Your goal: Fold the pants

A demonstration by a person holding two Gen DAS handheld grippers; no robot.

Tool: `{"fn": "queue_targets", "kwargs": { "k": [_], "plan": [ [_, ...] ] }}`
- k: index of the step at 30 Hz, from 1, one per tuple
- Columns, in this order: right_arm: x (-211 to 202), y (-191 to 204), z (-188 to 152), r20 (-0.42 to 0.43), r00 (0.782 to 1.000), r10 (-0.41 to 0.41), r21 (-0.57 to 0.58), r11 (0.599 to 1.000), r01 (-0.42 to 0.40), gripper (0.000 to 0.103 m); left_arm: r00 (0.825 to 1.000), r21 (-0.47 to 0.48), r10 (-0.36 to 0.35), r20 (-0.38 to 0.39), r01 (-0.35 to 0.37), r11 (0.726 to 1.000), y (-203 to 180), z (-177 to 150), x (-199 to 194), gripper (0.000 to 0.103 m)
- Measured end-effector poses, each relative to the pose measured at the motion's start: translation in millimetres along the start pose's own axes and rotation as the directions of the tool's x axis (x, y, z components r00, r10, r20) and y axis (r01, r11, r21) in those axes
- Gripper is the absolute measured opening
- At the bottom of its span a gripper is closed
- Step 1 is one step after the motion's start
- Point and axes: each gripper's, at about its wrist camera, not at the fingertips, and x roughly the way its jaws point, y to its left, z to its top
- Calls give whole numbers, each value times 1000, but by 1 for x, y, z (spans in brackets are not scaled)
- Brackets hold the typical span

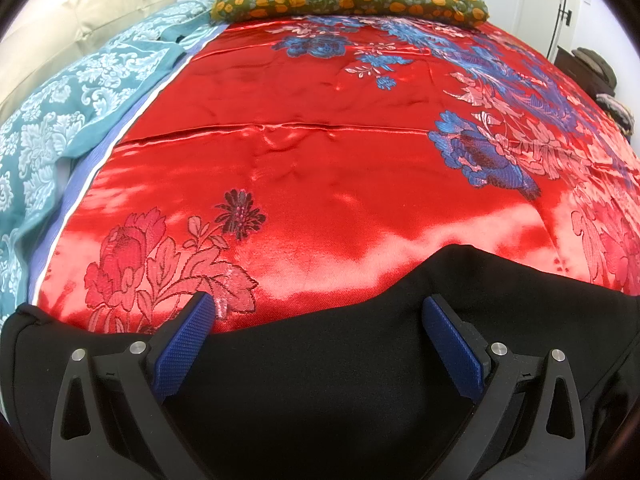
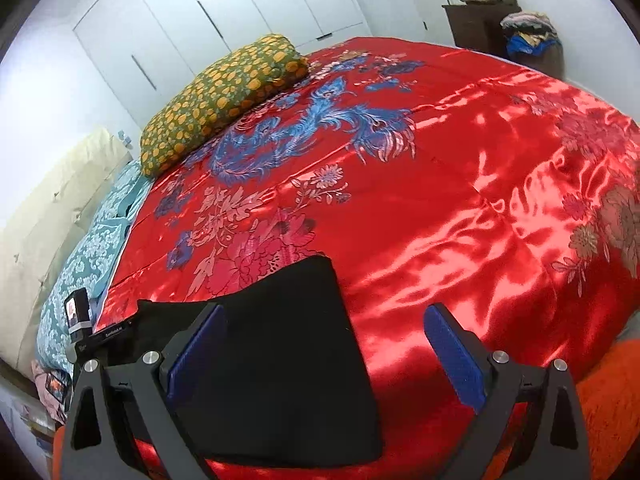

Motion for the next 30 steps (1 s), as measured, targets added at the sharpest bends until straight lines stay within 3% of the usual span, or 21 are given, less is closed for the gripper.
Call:
{"fn": "queue_targets", "kwargs": {
  "k": [26,30],
  "plan": [
    [15,6,-16,-84,991,-105,-93,991,97,98,1000,-6,-5,3,5,1000,2,-7,1,103],
    [19,14,-17,-95,991,-97,-116,990,86,98,998,-31,-37,-57,35,999,5,3,-2,102]
  ]
}}
